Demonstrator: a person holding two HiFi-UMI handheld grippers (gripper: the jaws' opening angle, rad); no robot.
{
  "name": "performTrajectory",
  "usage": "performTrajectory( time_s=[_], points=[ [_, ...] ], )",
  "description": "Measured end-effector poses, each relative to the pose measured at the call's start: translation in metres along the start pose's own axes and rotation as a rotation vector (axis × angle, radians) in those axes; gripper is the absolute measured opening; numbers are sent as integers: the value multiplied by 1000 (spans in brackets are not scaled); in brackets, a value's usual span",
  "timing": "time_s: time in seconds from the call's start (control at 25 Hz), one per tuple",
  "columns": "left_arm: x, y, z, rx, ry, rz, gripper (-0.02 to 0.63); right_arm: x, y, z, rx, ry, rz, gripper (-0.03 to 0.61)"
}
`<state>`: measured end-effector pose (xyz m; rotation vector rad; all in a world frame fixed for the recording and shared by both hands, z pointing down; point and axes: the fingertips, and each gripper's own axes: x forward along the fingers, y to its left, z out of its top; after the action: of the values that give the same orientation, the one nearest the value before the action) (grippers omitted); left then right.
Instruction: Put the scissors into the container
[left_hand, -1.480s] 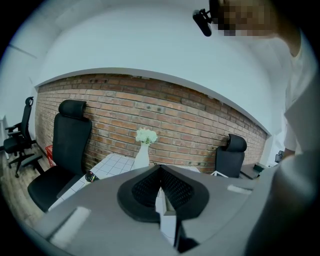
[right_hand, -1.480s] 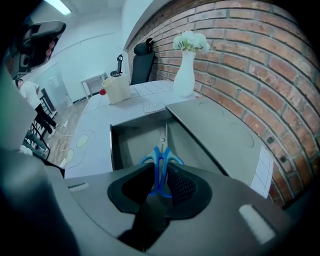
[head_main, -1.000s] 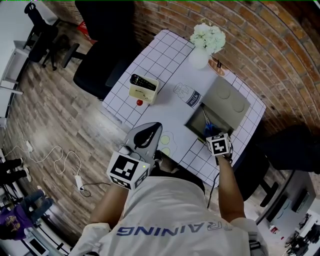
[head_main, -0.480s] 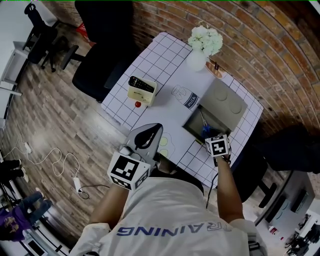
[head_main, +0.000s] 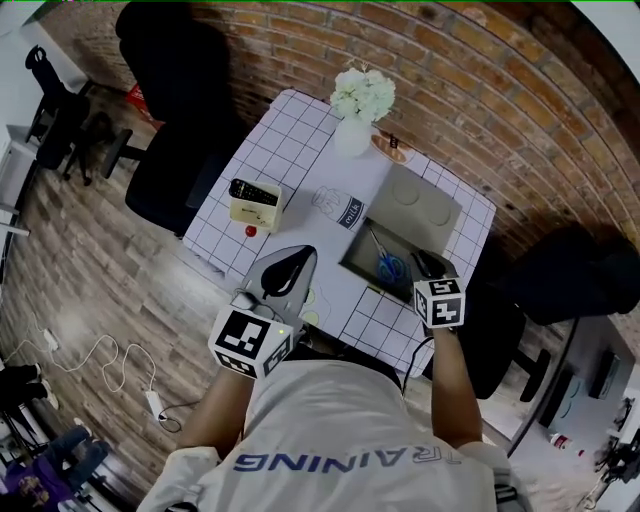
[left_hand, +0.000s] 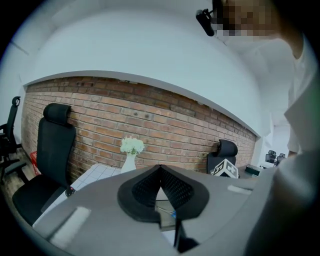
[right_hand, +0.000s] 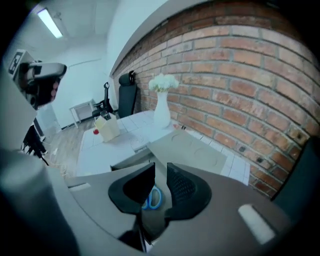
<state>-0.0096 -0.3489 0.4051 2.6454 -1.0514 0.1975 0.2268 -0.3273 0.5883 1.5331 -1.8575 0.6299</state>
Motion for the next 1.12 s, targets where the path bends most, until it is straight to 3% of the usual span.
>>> performTrajectory(
  time_s=[0.28,0.76,0.92,1.12],
  points=[
    [25,-26,34,55,-56,-97,2,-87,-31,62,79,-263,-86,53],
    [58,-92,86,134,-135,-281,2,-220,-63,103,202,-602,-184,12],
    [64,-114,89,152,-144,-317,2,-260,-68,107,178,-672,-261,12],
    [71,-129,85,157,-134,-347,2,-265,-71,99,183,-671,-265,12]
  ],
)
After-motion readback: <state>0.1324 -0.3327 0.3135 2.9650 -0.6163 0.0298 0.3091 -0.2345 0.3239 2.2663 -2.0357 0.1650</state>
